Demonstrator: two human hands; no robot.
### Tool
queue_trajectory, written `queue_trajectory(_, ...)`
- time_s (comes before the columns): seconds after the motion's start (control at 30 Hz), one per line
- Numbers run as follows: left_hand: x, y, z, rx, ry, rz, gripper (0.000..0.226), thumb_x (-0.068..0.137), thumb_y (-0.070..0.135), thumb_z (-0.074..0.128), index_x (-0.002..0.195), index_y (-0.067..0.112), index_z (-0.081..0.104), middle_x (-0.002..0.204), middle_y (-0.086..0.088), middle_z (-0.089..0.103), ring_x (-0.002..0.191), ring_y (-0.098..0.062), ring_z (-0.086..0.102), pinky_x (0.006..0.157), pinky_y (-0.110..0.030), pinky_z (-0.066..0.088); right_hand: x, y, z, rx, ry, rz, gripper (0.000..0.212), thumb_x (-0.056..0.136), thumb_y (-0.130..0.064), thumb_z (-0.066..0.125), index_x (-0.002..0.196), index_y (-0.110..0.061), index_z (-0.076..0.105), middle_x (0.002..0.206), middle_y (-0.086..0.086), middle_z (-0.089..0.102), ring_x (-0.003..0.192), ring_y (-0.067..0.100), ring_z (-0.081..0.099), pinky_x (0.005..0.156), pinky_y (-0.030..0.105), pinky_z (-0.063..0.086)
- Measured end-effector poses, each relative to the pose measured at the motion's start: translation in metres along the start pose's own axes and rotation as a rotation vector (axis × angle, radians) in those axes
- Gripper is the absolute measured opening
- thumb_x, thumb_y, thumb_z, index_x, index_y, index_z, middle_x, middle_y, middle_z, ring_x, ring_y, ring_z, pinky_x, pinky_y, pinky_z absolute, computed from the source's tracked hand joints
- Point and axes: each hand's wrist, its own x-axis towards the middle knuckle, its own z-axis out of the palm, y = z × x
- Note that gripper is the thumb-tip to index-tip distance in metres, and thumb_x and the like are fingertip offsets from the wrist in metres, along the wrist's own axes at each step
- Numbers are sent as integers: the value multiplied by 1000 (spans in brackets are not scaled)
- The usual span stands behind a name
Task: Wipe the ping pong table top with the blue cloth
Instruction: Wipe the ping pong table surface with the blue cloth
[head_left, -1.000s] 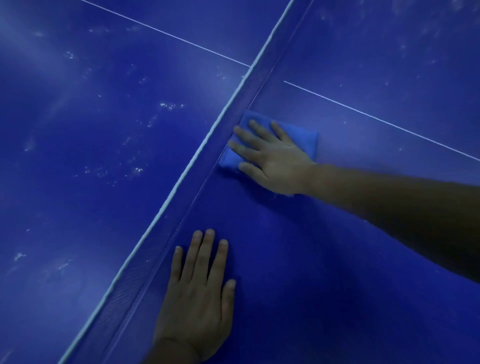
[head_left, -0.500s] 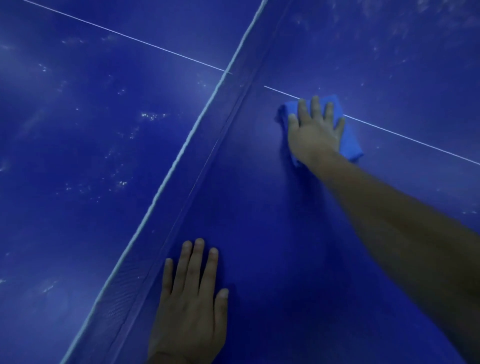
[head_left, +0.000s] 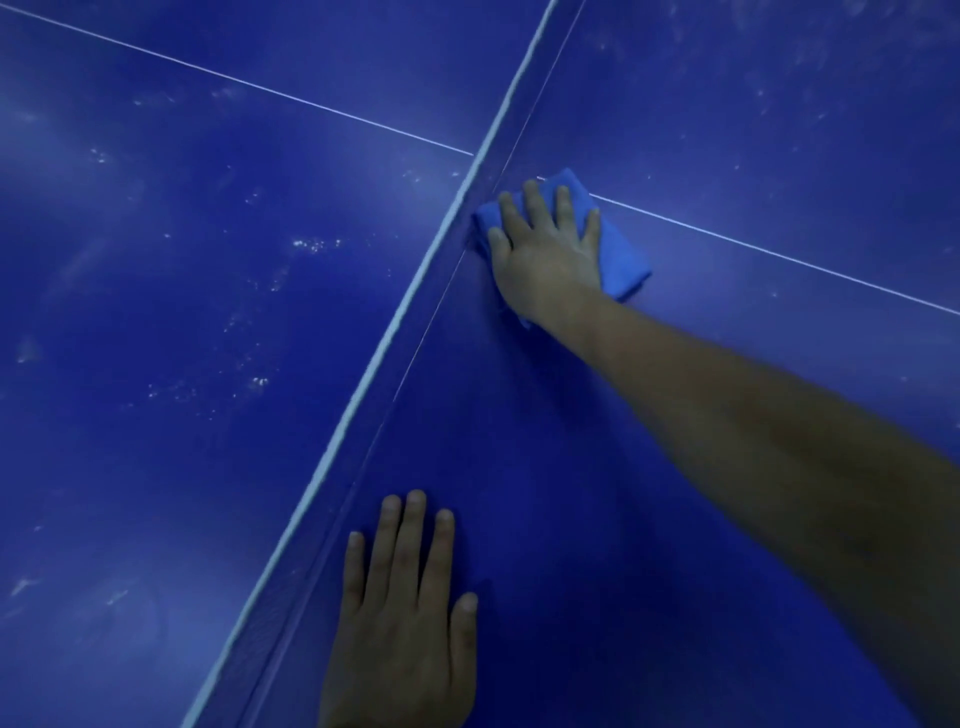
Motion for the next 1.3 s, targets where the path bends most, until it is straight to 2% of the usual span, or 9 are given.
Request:
queue_trajectory(0.27,0,-1,2,10,-21,-6,65,103,48,9,147,8,35,157,-17,32,147,-33,24,114,-54,16,11,-14,-5,14,23,128,56,104,-44,17,159,-30,15,168,-1,5,153,31,-3,118,62,-3)
queue_trajectory(0.5,0,-1,3,-3,44,8,64,103,49,11,147,8,35,158,-16,31,147,-33,24,118,-51,10,-14,-7,-11,-5,-57,-110,55,105,-41,24,157,-25,24,168,-5,9,154,27,-1,120,58,0)
queue_trajectory(0.73,0,-1,4,6,17,3,67,103,49,10,146,5,37,157,-17,30,147,-34,24,119,-51,8,-62,129,-31,64,55,701,60,104,-46,18,160,-24,16,168,1,3,153,36,-4,119,64,0)
queue_trajectory(0.8,-1,-1,5,5,14,-1,69,102,49,9,146,5,39,158,-17,30,147,-34,24,119,-50,7,-60,86,-24,37,78,545,60,105,-46,21,160,-21,17,168,5,5,153,38,0,119,64,2)
queue_trajectory(0.93,1,0,5,-9,34,-12,69,102,49,10,145,4,40,158,-16,30,147,-33,23,121,-45,2,-71,29,-8,-52,-111,-158,58,104,-50,21,159,-30,18,168,-4,7,154,28,2,119,57,-1)
queue_trajectory(1.0,0,1,3,-24,40,-6,67,103,49,13,146,5,39,158,-15,30,147,-33,23,121,-45,1,-71,80,-15,-123,-35,-37,56,105,-49,22,158,-30,21,168,-3,11,154,29,7,119,58,6)
queue_trajectory(1.17,-1,2,2,-14,19,-4,64,95,39,32,148,4,39,160,-15,27,148,-30,19,120,-45,3,-90,192,-46,62,57,672,59,105,-48,19,160,-26,16,168,1,4,154,33,-2,120,61,0)
queue_trajectory(1.23,0,4,0,-17,8,-8,65,93,38,32,146,2,41,159,-16,29,147,-31,20,119,-46,5,-100,152,-34,-6,62,511,59,105,-48,21,160,-27,18,168,1,6,154,33,2,120,62,2)
queue_trajectory(1.3,0,5,0,-15,1,-12,65,92,38,32,146,1,42,158,-16,30,147,-31,21,119,-47,7,-120,102,-14,-82,8,101,60,102,-51,19,158,-30,21,168,-2,11,154,30,7,119,59,4)
